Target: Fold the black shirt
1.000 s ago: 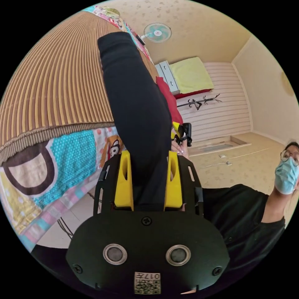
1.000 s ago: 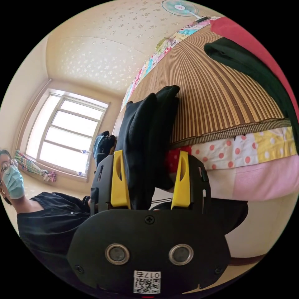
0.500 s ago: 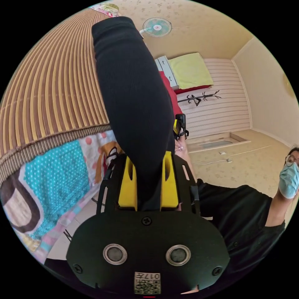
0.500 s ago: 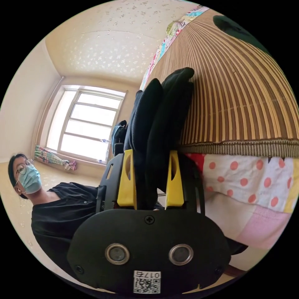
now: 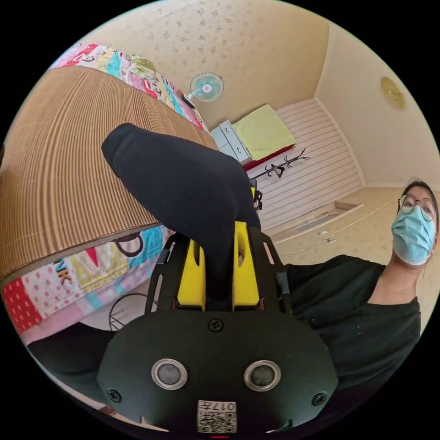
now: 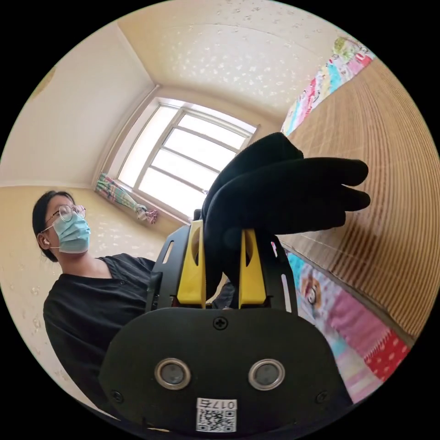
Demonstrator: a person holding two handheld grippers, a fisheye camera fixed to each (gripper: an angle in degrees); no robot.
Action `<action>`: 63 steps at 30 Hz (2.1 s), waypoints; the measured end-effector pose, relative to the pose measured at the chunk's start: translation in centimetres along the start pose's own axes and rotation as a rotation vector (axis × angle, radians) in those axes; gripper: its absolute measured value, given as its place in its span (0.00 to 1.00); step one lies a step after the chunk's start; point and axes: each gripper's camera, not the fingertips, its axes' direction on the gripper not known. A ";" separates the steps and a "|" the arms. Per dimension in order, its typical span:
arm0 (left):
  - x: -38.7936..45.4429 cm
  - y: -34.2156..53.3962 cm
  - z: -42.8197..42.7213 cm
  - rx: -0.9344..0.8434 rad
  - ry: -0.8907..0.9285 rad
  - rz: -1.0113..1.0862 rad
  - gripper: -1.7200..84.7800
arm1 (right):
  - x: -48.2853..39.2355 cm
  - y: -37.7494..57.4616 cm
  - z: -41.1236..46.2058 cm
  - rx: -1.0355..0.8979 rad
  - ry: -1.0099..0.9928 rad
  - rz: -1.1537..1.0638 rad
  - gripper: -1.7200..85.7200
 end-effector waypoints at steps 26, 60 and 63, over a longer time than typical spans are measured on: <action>7.9 20.9 -20.1 0.565 -0.686 -0.462 0.17 | 10.4 -4.5 62.7 -0.161 0.383 -0.229 0.10; 22.5 3.7 4.2 0.324 -0.199 -0.066 0.01 | 17.8 -2.7 -18.9 0.746 1.675 0.516 0.12; 22.6 3.9 3.3 0.352 -0.183 -0.074 0.01 | 18.2 -4.1 -22.7 0.746 1.738 0.591 0.14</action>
